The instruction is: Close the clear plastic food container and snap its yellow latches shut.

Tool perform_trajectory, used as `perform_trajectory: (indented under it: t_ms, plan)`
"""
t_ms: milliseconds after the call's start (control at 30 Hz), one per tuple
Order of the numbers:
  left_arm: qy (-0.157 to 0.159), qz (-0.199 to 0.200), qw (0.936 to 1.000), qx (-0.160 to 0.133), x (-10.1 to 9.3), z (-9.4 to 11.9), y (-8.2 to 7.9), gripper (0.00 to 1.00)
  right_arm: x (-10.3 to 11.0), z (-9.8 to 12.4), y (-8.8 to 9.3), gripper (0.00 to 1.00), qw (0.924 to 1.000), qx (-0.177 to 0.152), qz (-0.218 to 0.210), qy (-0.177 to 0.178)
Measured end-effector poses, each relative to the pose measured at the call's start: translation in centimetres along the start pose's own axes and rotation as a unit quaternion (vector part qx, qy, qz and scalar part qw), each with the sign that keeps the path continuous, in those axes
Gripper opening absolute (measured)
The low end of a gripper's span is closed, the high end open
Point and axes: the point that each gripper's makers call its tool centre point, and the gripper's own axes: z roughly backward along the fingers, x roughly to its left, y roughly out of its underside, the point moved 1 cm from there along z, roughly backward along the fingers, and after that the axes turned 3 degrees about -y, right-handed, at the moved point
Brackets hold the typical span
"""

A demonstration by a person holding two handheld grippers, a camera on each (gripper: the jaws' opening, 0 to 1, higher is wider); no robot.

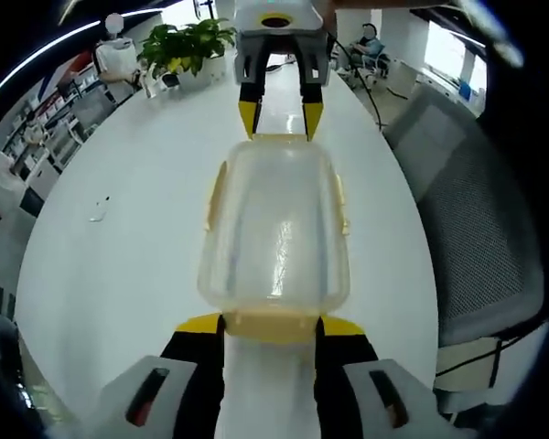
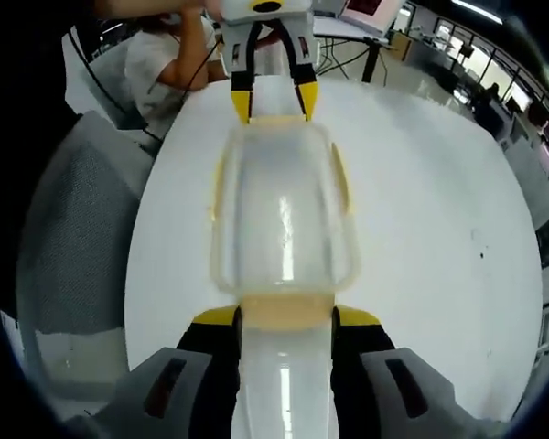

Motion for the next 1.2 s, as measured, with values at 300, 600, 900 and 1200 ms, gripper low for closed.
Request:
perform_trajectory:
  t_ms: [300,600,900,1200]
  plan:
    - [0.000,0.007,1.0000,-0.001,-0.8,-1.1,-2.7,0.33,0.2,1.5,2.8,0.35,1.0000,0.003,0.007,0.001]
    - [-0.003,0.005,1.0000,0.001,-1.7,-3.3,-6.3,0.33,0.4,3.0,6.6,0.35,0.9999,0.008,0.008,0.001]
    - [-0.004,0.006,1.0000,0.006,-2.2,-5.6,-9.8,0.33,0.3,4.5,10.5,0.35,0.9999,0.008,0.009,-0.001]
    - [-0.003,0.006,0.9999,0.010,-2.4,-7.8,-13.1,0.33,0.1,6.2,14.2,0.36,1.0000,0.004,0.006,0.001]
